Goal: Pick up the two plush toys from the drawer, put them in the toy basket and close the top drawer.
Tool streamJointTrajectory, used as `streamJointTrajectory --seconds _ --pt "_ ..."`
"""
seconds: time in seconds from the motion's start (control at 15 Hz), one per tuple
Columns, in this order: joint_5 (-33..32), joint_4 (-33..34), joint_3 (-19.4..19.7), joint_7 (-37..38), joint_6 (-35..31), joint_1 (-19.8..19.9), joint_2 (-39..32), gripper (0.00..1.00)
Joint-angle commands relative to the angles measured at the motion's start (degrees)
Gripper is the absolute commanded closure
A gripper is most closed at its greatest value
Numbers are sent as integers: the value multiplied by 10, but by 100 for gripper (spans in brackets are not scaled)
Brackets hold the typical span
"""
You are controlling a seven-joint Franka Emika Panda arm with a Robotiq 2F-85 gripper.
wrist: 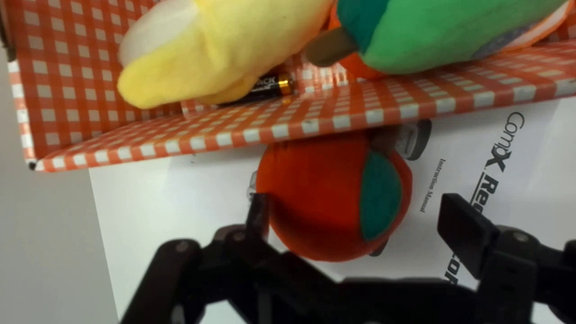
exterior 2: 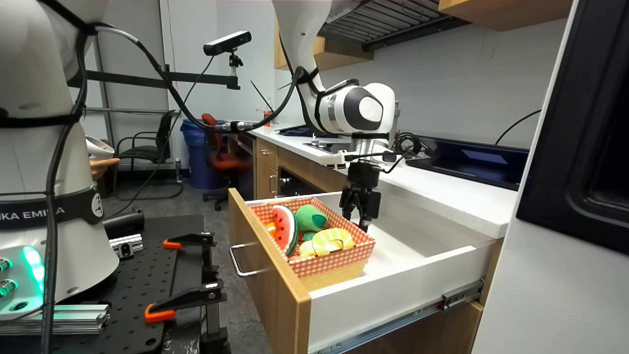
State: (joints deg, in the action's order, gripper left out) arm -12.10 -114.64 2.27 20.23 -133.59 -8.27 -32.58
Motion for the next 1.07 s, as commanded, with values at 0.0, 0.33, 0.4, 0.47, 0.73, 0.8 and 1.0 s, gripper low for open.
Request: streamJointTrajectory --seconds 0.0,0.33,0.4,0.47,0.73,0.8,1.0 --pt "26 40 -3 -10 19 0 -27 20" --pt "25 40 6 -20 10 7 -32 61" --pt "24 38 9 -20 9 7 -30 67" --pt "23 35 11 -19 8 7 -28 75" --pt "11 8 18 -7 2 -3 -3 93" --pt "6 -2 20 -2 -2 -7 6 96" --pt "-14 -41 28 15 -17 -20 45 96"
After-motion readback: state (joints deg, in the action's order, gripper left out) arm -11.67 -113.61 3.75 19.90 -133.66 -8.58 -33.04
